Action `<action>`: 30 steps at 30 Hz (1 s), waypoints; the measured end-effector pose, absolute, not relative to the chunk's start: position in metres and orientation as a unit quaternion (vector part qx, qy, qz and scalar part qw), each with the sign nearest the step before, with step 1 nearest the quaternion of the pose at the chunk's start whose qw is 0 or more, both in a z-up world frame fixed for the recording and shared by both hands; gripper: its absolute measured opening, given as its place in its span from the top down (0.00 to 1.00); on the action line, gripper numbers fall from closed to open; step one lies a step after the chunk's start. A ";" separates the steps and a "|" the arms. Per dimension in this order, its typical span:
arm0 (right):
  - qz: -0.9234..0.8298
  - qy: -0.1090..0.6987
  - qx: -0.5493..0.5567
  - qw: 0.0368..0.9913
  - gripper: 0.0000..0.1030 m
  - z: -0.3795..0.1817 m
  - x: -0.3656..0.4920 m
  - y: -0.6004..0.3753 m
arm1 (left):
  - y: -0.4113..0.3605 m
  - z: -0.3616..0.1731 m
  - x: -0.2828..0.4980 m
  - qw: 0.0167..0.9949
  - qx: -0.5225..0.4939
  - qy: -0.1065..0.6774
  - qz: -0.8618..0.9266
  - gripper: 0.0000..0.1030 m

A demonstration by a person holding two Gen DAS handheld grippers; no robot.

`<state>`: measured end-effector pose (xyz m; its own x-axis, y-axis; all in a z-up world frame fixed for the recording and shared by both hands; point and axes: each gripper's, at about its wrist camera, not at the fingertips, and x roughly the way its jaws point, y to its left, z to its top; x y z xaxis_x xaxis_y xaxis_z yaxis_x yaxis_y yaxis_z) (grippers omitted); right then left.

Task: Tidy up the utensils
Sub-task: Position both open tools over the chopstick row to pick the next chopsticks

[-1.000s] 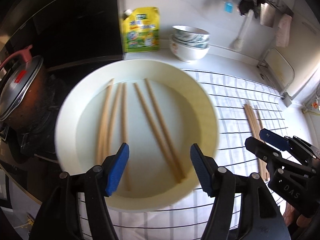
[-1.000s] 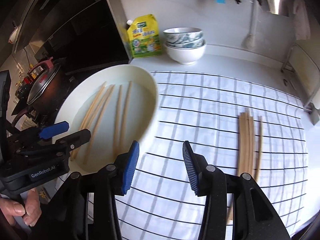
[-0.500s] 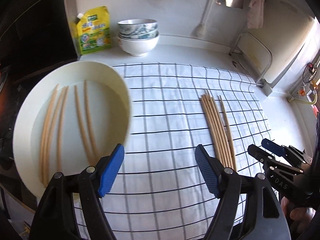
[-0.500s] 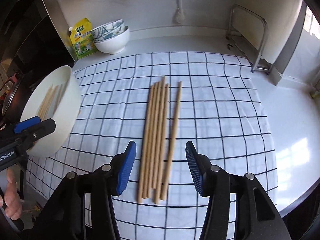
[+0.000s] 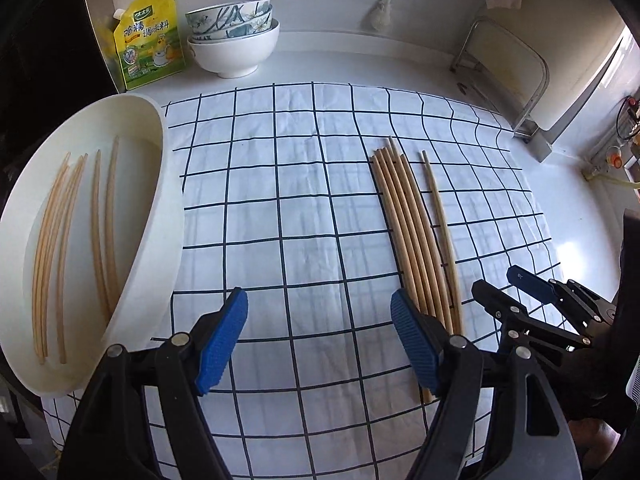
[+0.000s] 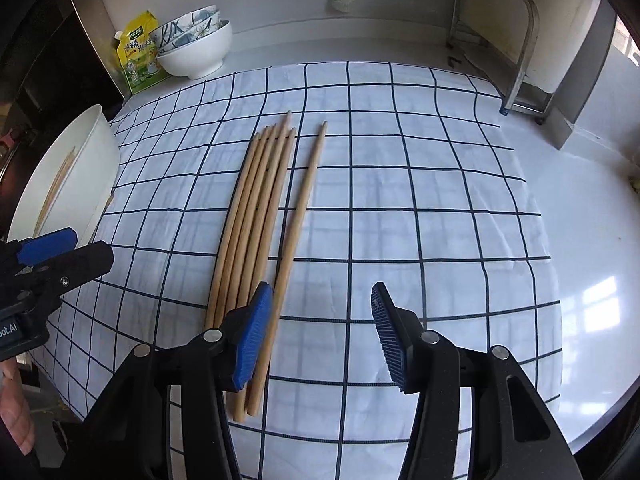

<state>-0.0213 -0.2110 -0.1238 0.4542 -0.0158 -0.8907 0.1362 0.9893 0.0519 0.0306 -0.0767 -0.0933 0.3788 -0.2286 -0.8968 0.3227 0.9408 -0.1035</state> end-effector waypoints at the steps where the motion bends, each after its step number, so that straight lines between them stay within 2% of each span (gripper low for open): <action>1: -0.045 0.520 0.055 0.851 0.52 -0.126 -0.019 -0.210 | -0.077 -0.096 0.031 0.829 0.043 0.534 -0.163 0.29; 6: -0.045 0.524 0.049 0.849 0.52 -0.137 -0.011 -0.207 | -0.081 -0.103 0.029 0.826 0.044 0.541 -0.156 0.29; 10: -0.049 0.524 0.046 0.849 0.52 -0.142 -0.012 -0.210 | -0.087 -0.106 0.030 0.824 0.046 0.542 -0.157 0.25; 30: -0.058 0.505 0.050 0.860 0.52 -0.136 -0.026 -0.252 | -0.132 -0.143 0.046 0.820 0.067 0.545 -0.160 0.24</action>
